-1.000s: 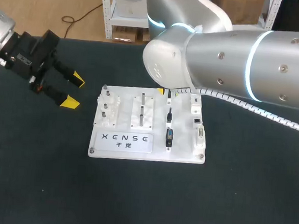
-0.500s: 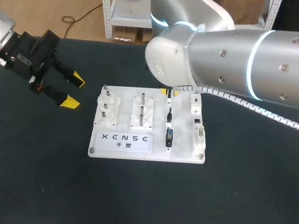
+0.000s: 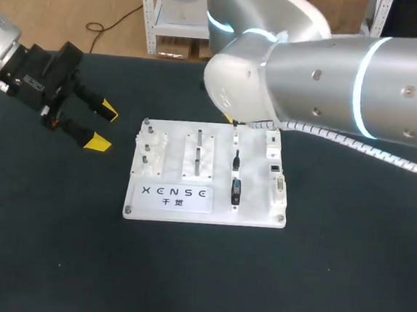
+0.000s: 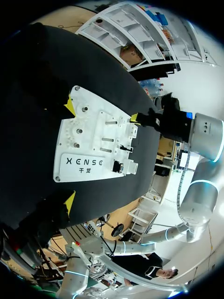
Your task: Insert the USB connector, Ethernet cable, and multi-pin plug into their matching sockets one by one.
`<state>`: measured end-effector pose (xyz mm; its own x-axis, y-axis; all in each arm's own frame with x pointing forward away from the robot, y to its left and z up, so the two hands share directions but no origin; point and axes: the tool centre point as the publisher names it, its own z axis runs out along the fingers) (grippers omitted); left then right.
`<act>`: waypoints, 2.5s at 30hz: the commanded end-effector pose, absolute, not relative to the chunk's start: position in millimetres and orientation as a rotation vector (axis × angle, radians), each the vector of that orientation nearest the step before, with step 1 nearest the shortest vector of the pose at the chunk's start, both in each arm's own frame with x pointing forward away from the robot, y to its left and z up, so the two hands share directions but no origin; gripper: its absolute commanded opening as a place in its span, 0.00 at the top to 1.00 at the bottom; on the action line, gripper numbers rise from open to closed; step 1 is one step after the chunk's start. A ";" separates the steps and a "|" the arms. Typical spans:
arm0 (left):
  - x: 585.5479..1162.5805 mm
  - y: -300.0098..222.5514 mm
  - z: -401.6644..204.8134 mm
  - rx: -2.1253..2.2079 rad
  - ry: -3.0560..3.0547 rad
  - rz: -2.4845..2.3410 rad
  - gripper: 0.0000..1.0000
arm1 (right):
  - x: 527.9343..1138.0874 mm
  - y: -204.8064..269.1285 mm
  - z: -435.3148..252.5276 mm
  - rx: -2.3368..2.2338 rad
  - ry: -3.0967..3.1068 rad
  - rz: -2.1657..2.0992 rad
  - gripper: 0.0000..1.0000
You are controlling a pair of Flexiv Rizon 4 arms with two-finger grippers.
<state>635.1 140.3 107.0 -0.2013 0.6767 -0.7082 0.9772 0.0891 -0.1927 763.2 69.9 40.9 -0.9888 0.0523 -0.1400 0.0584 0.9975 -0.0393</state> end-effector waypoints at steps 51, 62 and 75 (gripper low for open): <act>635.4 140.5 106.3 1.623 1.929 -0.906 0.00 | 745.8 -10.4 22.9 0.151 2.925 -0.095 1.00; 635.4 140.5 106.3 1.623 1.929 -0.906 0.00 | 748.4 -12.1 17.9 0.145 2.934 -0.100 1.00; 635.4 140.5 106.3 1.623 1.929 -0.906 0.00 | 746.2 -16.6 6.8 0.170 2.955 -0.094 1.00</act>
